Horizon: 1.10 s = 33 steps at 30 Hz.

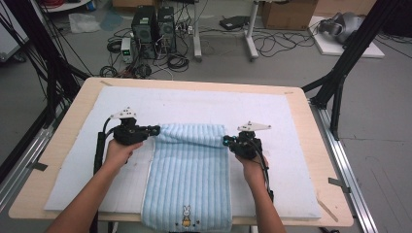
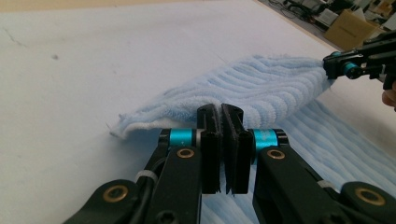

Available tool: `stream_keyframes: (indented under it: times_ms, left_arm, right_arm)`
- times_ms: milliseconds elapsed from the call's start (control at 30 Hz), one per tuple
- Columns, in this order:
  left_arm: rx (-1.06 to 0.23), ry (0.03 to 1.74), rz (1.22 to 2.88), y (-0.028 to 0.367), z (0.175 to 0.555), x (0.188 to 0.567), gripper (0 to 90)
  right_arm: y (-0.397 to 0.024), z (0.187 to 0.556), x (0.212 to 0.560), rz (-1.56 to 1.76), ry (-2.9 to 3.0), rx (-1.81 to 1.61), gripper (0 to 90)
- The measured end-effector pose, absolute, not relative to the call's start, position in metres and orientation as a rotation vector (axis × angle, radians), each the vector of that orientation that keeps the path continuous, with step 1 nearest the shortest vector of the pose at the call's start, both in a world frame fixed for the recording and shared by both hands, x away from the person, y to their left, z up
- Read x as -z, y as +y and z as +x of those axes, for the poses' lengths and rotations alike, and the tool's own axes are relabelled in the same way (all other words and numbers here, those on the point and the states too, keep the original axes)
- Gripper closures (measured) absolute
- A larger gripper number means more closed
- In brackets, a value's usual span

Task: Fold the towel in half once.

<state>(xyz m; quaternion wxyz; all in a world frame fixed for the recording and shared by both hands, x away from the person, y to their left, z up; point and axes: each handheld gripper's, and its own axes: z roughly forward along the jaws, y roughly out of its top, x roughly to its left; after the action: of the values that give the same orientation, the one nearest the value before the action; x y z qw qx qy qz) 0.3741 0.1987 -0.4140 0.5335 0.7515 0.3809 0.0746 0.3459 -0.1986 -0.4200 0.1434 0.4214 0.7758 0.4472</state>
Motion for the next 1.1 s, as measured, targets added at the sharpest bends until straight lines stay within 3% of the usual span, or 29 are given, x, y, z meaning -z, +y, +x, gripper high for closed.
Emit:
stream_keyframes:
  times_ms: [467, 500, 533, 567, 600, 633, 767, 1100]
  left_arm:
    - [-0.134, 0.865, 1.821, 0.207, 0.32, 0.434, 84.6]
    - [-0.149, 0.869, 1.823, 0.208, 0.318, 0.436, 77.2]
    - [-0.149, 0.869, 1.823, 0.208, 0.318, 0.436, 63.9]
    - [-0.179, 0.894, 1.822, 0.208, 0.318, 0.436, 63.9]
    - [-0.209, 0.924, 1.816, 0.209, 0.319, 0.437, 53.1]
    - [-0.243, 0.968, 1.792, 0.215, 0.321, 0.436, 47.8]
    - [-0.276, 1.032, 1.752, 0.223, 0.326, 0.435, 44.1]
    - [-0.245, 1.131, 1.692, 0.216, 0.362, 0.44, 45.7]
  right_arm:
    - [-0.203, 0.294, 0.427, 1.184, 2.295, -1.264, 81.4]
    - [-0.204, 0.291, 0.429, 1.186, 2.29, -1.234, 75.7]
    - [-0.205, 0.291, 0.429, 1.191, 2.277, -1.232, 70.8]
    - [-0.205, 0.291, 0.429, 1.191, 2.277, -1.232, 70.8]
    - [-0.207, 0.291, 0.427, 1.204, 2.253, -1.233, 63.1]
    - [-0.211, 0.291, 0.424, 1.243, 2.176, -1.236, 52.3]
    - [-0.216, 0.293, 0.424, 1.285, 2.124, -1.227, 42.6]
    - [-0.219, 0.298, 0.428, 1.322, 2.117, -1.24, 35.8]
